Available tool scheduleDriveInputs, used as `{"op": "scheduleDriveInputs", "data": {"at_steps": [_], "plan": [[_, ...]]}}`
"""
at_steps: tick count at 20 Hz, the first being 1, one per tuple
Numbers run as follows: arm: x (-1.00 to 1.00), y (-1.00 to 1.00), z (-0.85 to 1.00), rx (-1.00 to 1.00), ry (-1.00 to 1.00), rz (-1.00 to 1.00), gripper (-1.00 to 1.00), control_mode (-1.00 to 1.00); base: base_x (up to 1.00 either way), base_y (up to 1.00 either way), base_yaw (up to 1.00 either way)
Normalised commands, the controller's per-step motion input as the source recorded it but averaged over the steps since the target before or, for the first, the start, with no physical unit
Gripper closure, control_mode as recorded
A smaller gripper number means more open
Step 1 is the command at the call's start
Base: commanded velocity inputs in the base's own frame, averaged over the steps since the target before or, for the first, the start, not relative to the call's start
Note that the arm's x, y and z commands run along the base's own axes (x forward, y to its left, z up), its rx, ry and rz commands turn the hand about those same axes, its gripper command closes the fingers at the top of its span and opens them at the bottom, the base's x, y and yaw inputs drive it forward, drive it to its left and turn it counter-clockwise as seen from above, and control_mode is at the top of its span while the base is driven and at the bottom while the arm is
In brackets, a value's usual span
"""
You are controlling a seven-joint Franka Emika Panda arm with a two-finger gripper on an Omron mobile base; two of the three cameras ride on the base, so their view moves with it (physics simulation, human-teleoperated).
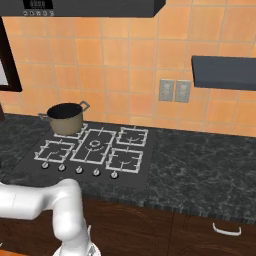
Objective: Pick the kettle from the counter and place it on a stove burner. Then turn the burner on.
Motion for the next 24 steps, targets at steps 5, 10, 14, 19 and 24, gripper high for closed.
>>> {"op": "scheduleDriveInputs", "data": {"at_steps": [5, 10, 14, 19, 24], "plan": [[0.32, 0.0, -0.36, 0.0, 0.0, 0.0, -1.0, -1.0, 0.0, 0.0, 0.0], [-0.06, 0.03, -0.03, 0.0, 0.0, 0.0, -1.0, -1.0, 0.0, 0.0, 0.0], [-0.02, 0.0, -0.13, 0.0, 0.0, 0.0, -1.0, -1.0, 0.0, 0.0, 0.0], [-0.11, 0.04, -0.11, 0.0, 0.0, 0.0, -1.0, -1.0, 0.0, 0.0, 0.0], [-0.12, 0.09, -0.06, 0.0, 0.0, 0.01, -1.0, -1.0, 0.0, 0.0, 0.0]]}}
